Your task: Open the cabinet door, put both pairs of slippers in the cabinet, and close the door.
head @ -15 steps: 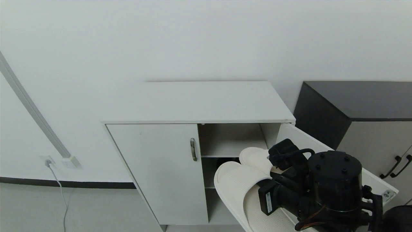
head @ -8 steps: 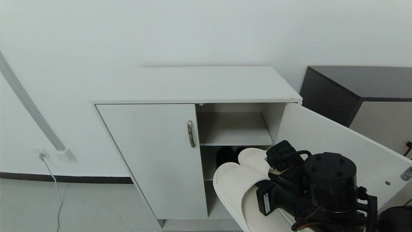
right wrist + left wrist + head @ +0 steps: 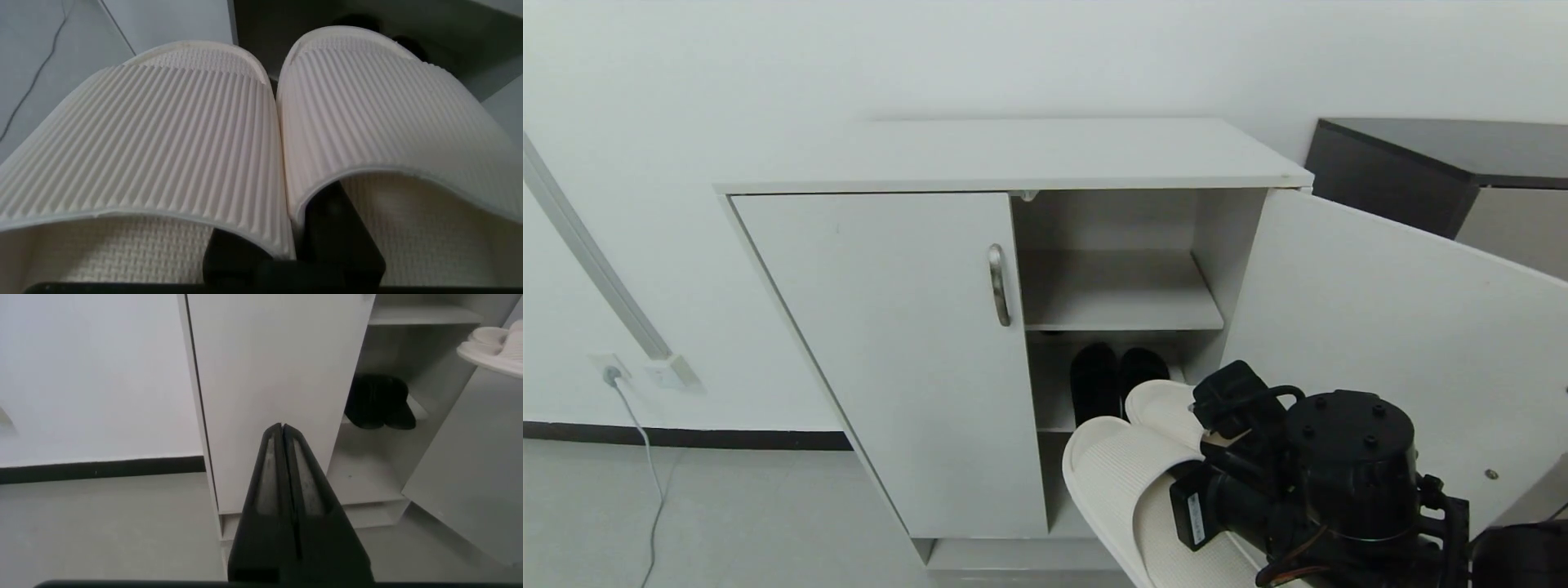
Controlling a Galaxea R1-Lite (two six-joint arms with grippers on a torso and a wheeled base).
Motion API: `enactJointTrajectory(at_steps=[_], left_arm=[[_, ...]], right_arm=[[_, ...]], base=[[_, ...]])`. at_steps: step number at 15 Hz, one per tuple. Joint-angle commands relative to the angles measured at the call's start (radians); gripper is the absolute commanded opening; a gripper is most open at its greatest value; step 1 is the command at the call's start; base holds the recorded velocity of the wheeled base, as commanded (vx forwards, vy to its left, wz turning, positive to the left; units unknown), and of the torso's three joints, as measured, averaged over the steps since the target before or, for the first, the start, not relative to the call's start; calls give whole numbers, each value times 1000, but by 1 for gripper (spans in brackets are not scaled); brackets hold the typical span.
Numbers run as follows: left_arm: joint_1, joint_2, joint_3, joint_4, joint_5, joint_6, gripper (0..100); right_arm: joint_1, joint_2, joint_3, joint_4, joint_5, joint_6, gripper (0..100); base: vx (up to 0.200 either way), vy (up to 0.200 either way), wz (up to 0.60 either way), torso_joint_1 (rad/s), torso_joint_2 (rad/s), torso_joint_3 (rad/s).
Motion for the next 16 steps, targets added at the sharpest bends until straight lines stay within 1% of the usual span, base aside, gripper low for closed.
enactJointTrajectory(at_steps=[1,6,7,9,13,16], left_arm=[[0,0,0,0,0,0,0],[0,0,0,0,0,0,0],[0,0,0,0,0,0,0],[0,0,0,0,0,0,0],[0,0,0,0,0,-2,0],[0,0,0,0,0,-2,0]], right_arm=[[2,3,0,0,0,0,0],[2,11,0,0,1,0,0],[2,18,0,-2,0,0,0],[6,38,3,-32,-3,-2,0],[6,60,20,-100,-3,-9,0],[9,81,19,-101,-5,-11,0]], base=[[0,0,0,-85,442,369],[0,0,0,-34,428,390],[0,0,0,-2,203,203],[0,0,0,0,100,102],[0,0,0,0,0,0],[0,0,0,0,0,0]])
